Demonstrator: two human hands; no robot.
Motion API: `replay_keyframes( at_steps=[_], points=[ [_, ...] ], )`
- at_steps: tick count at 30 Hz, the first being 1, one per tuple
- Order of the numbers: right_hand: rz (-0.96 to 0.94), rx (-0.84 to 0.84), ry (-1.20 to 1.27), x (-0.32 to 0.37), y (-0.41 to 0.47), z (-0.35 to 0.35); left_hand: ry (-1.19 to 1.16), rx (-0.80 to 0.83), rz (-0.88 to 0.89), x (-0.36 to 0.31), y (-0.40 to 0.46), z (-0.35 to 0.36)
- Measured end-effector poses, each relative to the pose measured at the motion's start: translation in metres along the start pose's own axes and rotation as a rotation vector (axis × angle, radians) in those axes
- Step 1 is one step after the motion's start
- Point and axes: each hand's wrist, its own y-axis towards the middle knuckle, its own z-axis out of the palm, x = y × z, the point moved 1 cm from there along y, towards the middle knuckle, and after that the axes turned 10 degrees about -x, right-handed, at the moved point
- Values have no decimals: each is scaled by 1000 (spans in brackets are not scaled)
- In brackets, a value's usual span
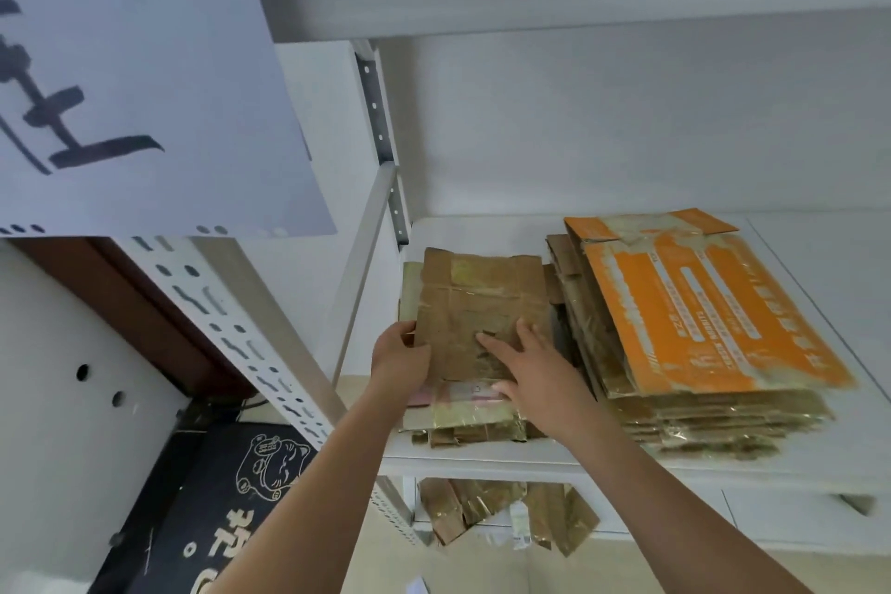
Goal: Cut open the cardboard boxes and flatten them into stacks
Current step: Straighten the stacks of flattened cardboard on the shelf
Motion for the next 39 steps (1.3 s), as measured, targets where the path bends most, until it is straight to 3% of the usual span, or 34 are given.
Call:
replay_keyframes(
  at_steps=[5, 9, 13, 16, 20, 23, 28, 35, 39],
  points=[
    [-40, 70, -137, 2, 3, 16, 106, -107, -38, 5, -4, -1],
    [-99, -23, -124, 7, 3, 8, 23, -39, -67, 6, -3, -3],
    [-166, 14, -66, 16, -10, 5, -11, -13, -51, 11, 1, -4],
    [-75, 20, 150, 12, -16, -1, 33, 28, -44, 21, -3, -4],
    [144, -151, 298, 2, -5, -10, -1, 28, -151, 32, 0, -2],
    [402, -6, 574, -1, 1, -1, -53, 86, -266, 35, 0, 2],
    [564, 30, 935, -6, 8, -3, -115, 114, -314, 30, 3, -1],
    [572, 63, 974, 1, 4, 11, -99, 142, -327, 37, 6, 3],
    [528, -25, 982, 0, 3, 9, -162, 147, -323, 36, 6, 1]
  ],
)
